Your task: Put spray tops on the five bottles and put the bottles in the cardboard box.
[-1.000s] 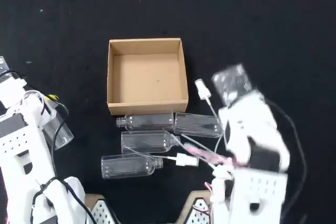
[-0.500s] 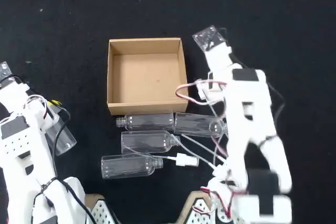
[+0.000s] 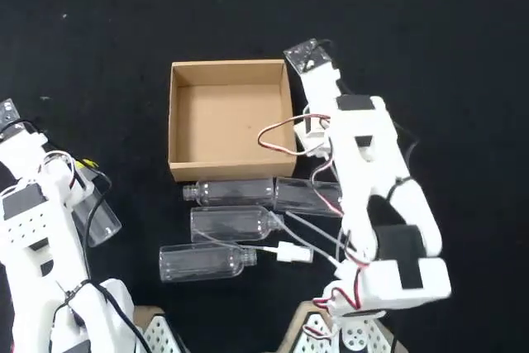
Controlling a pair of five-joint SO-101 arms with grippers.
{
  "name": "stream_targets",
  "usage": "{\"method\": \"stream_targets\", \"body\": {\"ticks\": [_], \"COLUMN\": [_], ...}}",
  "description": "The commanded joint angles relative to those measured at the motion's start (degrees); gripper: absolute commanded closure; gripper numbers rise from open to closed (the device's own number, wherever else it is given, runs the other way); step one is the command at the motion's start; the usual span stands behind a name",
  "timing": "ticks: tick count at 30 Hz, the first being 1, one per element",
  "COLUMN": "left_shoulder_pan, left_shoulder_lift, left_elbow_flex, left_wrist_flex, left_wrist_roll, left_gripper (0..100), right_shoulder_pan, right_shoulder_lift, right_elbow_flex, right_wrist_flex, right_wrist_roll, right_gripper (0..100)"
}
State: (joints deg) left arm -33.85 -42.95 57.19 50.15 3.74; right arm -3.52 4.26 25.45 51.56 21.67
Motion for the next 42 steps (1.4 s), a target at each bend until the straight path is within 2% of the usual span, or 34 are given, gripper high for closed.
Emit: {"method": "stream_targets", "body": {"ticks": [1,6,10,11,20,24,28,33,38,42], "left_shoulder_pan": [0.2,0.2,0.2,0.2,0.7,1.5,4.4,8.8,14.5,15.9], "left_shoulder_lift": [-2.0,-2.0,-2.0,-2.0,-2.0,-2.0,-3.2,-12.9,-25.7,-31.9], "left_elbow_flex": [-0.5,-0.5,-0.5,-0.5,-0.5,-0.6,-1.8,-1.8,-0.2,1.4], "left_wrist_flex": [-0.7,-0.7,-0.7,-0.7,-0.7,-1.1,-0.6,-0.7,-1.2,-1.2], "left_wrist_roll": [0.4,0.4,0.4,0.4,0.4,1.0,3.5,3.6,3.4,3.4], "left_gripper": [97,97,97,97,97,97,97,97,97,97], "right_shoulder_pan": [1.8,2.1,4.1,5.2,17.1,17.2,14.0,6.9,-4.2,-15.4], "right_shoulder_lift": [2.5,6.7,7.0,6.5,-8.4,-19.6,-32.7,-48.7,-59.3,-63.8], "right_elbow_flex": [-3.6,-3.6,-3.6,-3.6,-6.6,-7.0,-6.8,-6.6,-6.6,-6.9], "right_wrist_flex": [-3.6,-5.2,-5.2,-5.0,-4.8,-4.8,-4.8,-4.8,-4.0,-5.4], "right_wrist_roll": [0.2,2.4,2.6,2.6,2.3,-4.0,-10.8,-18.5,-21.7,-23.8], "right_gripper": [80.2,81.2,99.6,96.9,98.8,98.8,98.8,98.8,98.8,98.7]}}
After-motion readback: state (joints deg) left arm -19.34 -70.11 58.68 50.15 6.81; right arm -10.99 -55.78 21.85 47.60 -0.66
